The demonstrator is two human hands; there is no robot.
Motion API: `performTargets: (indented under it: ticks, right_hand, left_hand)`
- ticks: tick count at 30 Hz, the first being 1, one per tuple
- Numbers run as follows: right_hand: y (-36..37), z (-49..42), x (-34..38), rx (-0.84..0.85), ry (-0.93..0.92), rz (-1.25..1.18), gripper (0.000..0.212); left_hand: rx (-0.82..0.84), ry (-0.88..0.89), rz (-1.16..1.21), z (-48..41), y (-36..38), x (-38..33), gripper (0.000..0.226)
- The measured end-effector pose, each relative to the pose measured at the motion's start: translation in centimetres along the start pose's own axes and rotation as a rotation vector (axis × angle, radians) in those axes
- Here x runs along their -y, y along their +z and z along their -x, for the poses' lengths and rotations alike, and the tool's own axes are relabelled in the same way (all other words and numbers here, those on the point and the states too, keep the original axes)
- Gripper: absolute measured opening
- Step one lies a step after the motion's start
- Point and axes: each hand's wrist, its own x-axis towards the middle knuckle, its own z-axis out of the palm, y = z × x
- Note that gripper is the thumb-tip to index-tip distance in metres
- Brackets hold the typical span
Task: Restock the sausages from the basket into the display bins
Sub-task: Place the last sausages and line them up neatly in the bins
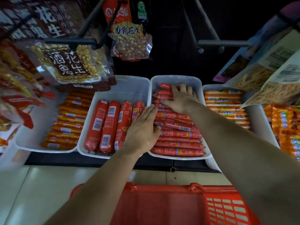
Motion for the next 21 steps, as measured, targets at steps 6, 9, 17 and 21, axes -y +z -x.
performTargets:
  ticks: [6, 9, 17, 21]
  right_hand:
    - [-0.2, -0.1, -0.7, -0.001, -0.071, -0.025, 0.089]
    - [0.8, 0.8, -0.2, -0.022, -0.188, 0.048, 0.082]
    - [0.8, 0.7, 0.0, 0.067, -0.122, 0.052, 0.077]
    - [0.5, 1.4, -0.7, -0.041, -0.211, -0.007, 0.062]
  left_hand:
    - [-0.031, 0.019, 0.018, 0.3, 0.5, -0.1, 0.072]
    - [-0.042, -0.010, 0.089, 0.1, 0.6, 0.1, 0.071]
    - [-0.050, 0.012, 0.077, 0.4, 0.9, 0.4, 0.067]
    - [-0.059, 0.014, 0.080, 0.5, 0.9, 0.4, 0.066]
